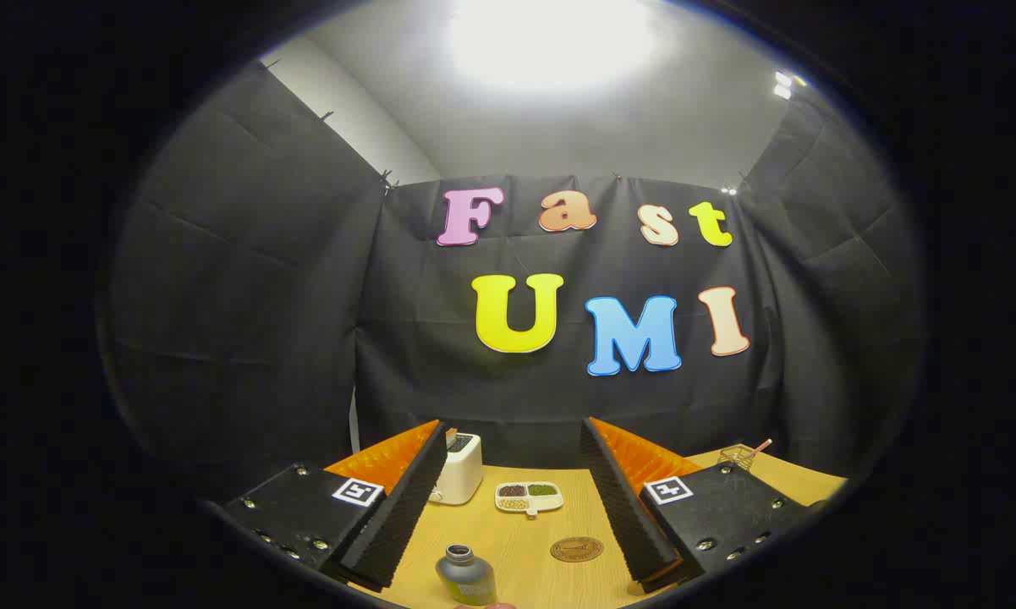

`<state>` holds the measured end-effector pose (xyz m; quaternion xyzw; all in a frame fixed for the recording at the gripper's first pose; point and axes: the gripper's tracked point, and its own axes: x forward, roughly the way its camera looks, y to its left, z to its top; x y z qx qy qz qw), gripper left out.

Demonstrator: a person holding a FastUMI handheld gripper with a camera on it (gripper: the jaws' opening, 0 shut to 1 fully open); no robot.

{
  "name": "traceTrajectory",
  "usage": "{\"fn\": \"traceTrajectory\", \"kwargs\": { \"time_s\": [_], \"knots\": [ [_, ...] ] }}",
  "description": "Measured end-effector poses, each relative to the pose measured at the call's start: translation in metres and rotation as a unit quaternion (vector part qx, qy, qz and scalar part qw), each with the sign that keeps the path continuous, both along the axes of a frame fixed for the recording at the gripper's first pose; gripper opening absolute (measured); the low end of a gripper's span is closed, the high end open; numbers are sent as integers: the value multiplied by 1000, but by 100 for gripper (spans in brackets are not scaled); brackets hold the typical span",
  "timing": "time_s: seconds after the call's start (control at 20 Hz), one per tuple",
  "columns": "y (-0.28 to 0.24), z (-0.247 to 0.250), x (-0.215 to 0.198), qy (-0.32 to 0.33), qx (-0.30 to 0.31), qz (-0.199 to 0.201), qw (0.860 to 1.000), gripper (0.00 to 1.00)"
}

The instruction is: Take the bottle from table, then pour the juice into the cup, finally place the bottle on the coaster

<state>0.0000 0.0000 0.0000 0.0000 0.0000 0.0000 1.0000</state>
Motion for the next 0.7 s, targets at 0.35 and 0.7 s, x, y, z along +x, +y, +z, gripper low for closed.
{"fn": "traceTrajectory", "kwargs": {
  "time_s": [0.35,0.7],
  "knots": [
    [8,-2,-8,2,10,7,1000,97],
    [8,-2,-15,1,15,5,1000,97]
  ]
}}
